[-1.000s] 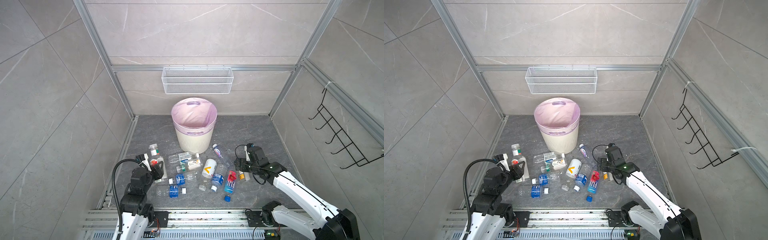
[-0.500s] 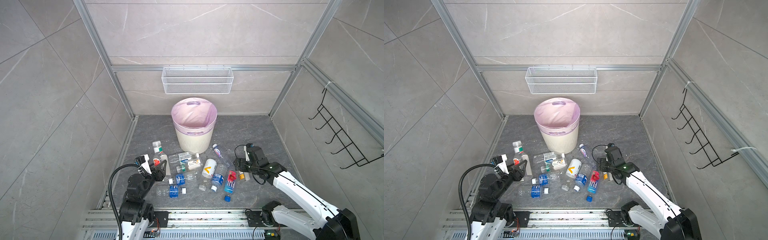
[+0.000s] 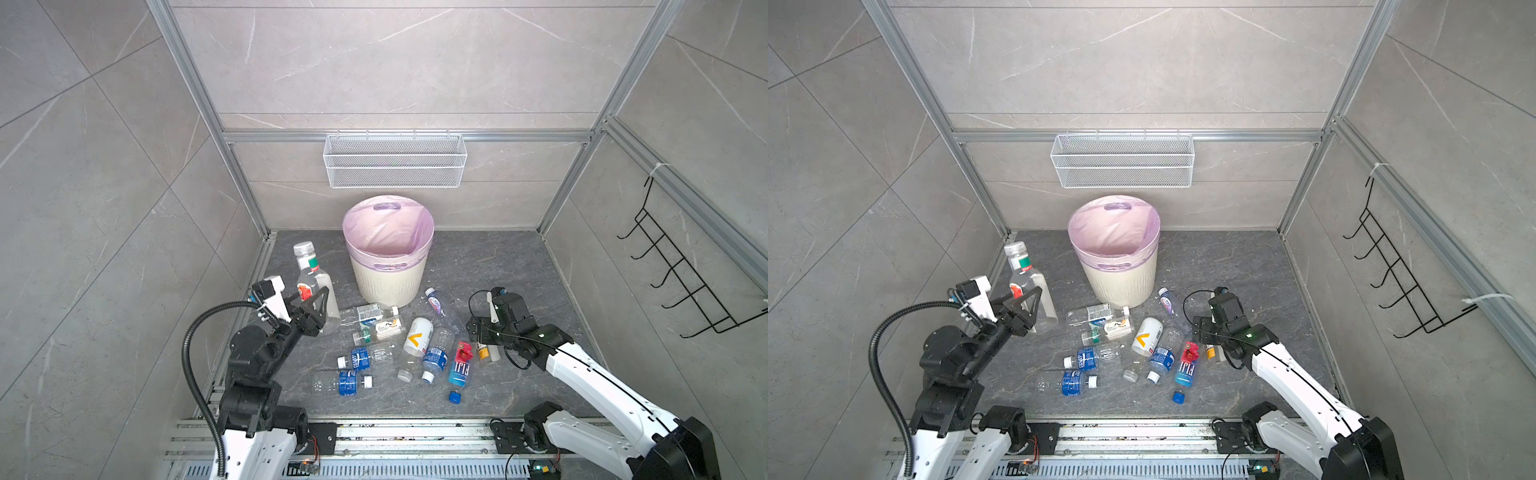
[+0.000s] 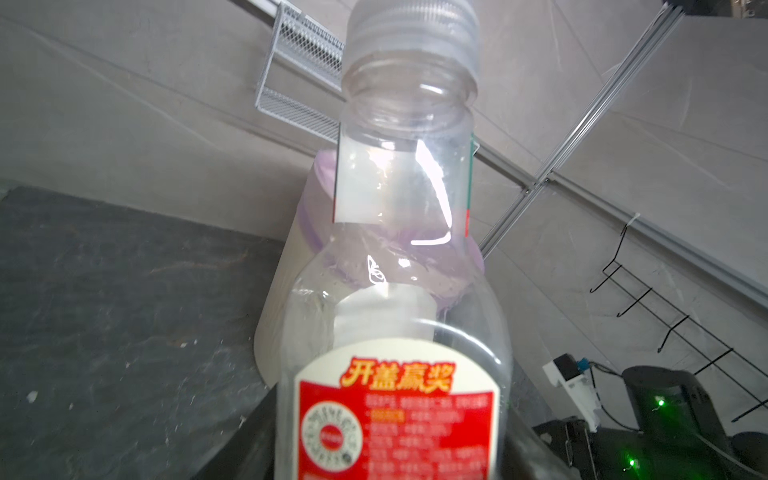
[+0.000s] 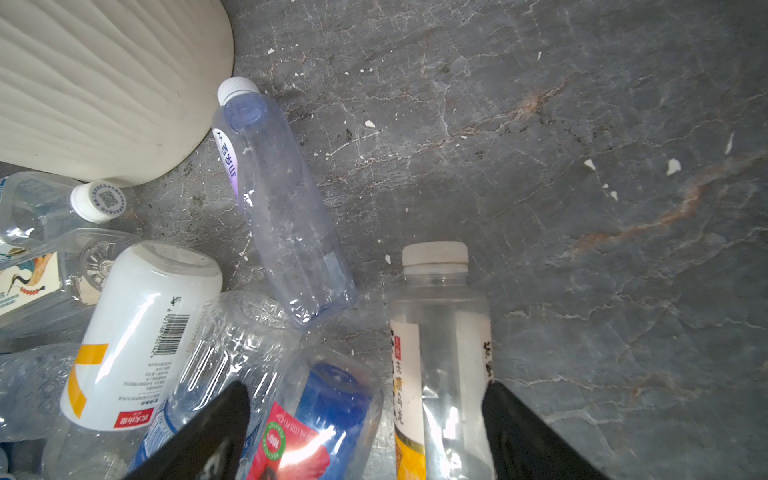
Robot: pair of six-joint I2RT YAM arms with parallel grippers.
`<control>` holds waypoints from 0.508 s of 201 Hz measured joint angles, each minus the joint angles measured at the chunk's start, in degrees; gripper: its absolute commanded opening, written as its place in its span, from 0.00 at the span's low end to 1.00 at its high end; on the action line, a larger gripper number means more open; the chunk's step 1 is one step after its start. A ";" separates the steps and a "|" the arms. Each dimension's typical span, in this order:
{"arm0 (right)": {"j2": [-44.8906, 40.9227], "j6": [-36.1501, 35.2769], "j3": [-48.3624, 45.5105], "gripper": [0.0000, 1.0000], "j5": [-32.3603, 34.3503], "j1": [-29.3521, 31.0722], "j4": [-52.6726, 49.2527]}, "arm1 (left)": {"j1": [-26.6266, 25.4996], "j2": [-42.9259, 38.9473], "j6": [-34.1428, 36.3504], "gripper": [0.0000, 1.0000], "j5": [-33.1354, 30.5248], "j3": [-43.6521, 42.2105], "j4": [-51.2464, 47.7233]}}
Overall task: Throw the plastic bottles in the bin
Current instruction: 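Lift the red-labelled bottle with the left gripper over the bin, then open the left gripper to drop the bottle into the bin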
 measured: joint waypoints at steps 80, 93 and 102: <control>-2.73 0.02 1.86 0.90 -0.44 0.37 -0.48 | -7.45 48.15 0.55 0.80 6.12 45.11 3.93; -3.15 0.02 2.23 0.90 -0.44 0.37 -0.83 | -7.87 56.72 0.72 1.00 7.37 54.29 2.25; -3.39 0.02 2.56 0.90 -0.46 0.37 -1.18 | -7.98 61.07 0.52 1.00 7.61 58.47 1.36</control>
